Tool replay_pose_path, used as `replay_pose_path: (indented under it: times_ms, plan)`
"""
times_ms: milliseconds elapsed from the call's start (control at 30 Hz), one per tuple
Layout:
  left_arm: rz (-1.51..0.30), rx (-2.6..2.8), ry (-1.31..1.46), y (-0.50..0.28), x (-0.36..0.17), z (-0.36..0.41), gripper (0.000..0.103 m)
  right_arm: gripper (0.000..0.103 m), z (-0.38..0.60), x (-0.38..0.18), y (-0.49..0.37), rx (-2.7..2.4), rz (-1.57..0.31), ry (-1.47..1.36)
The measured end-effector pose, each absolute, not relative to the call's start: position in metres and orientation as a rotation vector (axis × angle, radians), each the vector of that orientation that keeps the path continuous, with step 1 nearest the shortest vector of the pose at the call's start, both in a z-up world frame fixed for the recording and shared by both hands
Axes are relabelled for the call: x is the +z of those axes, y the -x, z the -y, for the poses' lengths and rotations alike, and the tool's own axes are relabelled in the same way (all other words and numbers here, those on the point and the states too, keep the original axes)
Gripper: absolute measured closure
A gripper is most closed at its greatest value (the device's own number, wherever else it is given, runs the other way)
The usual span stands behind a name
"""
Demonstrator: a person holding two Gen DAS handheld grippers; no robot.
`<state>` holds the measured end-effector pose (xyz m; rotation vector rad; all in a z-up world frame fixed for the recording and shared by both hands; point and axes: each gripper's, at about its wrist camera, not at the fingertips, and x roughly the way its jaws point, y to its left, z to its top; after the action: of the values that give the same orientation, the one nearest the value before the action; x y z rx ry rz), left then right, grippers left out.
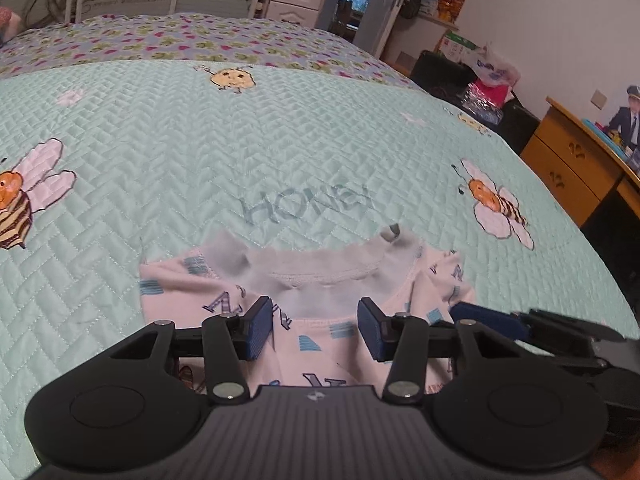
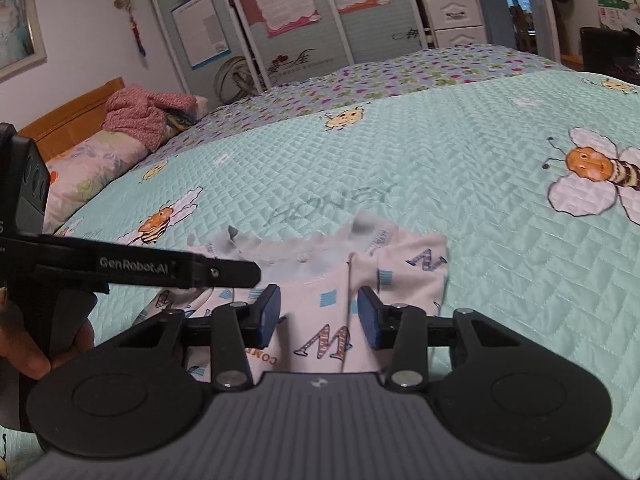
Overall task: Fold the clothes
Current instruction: 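Move both grippers to the lettered shirt's grey collar and grasp it, then lift the shirt by its collar with both grippers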
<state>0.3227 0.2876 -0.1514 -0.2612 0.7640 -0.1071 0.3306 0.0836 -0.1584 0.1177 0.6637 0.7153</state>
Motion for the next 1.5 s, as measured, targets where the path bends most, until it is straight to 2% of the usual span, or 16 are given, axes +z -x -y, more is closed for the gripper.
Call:
replay_pose_path:
  times_ms: [167, 233, 333, 367, 467, 533, 667, 1100, 1367, 1433, 1467, 1500]
  plan:
    - [-0.776, -0.085, 0.373, -0.326, -0.155, -0.3, 0.057, 0.065, -0.083, -0.166, -0.348, 0.717, -0.728, -0.194]
    - [-0.778, -0.088, 0.421, -0.327, -0.156, -0.306, 0.06, 0.08, -0.078, -0.171, -0.356, 0.725, -0.757, -0.252]
    - [-0.787, -0.087, 0.455, -0.328, -0.156, -0.312, 0.07, 0.094, -0.071, -0.177, -0.361, 0.718, -0.777, -0.299]
    - [-0.789, -0.089, 0.466, -0.327, -0.156, -0.314, 0.075, 0.095, -0.069, -0.178, -0.361, 0.72, -0.778, -0.306]
    - [-0.794, -0.09, 0.491, -0.326, -0.157, -0.318, 0.076, 0.099, -0.067, -0.181, -0.359, 0.723, -0.773, -0.322]
    - [-0.797, -0.076, 0.485, -0.325, -0.158, -0.318, 0.081, 0.101, -0.065, -0.183, -0.359, 0.724, -0.769, -0.339]
    - [-0.794, -0.055, 0.484, -0.325, -0.158, -0.319, 0.103, 0.102, -0.06, -0.185, -0.359, 0.731, -0.766, -0.384]
    - [-0.775, -0.164, 0.591, -0.328, -0.155, -0.319, 0.103, 0.102, -0.072, -0.171, -0.365, 0.802, -0.773, -0.426]
    - [-0.812, -0.107, 0.49, -0.333, -0.164, -0.318, 0.102, 0.101, -0.077, -0.186, -0.37, 0.786, -0.815, -0.389]
    - [-0.809, -0.121, 0.472, -0.333, -0.162, -0.319, 0.097, 0.099, -0.074, -0.186, -0.37, 0.784, -0.817, -0.396]
    - [-0.807, -0.131, 0.471, -0.332, -0.161, -0.319, 0.089, 0.099, -0.072, -0.186, -0.37, 0.784, -0.822, -0.404]
    - [-0.8, -0.136, 0.474, -0.331, -0.159, -0.319, 0.075, 0.098, -0.07, -0.186, -0.37, 0.783, -0.826, -0.412]
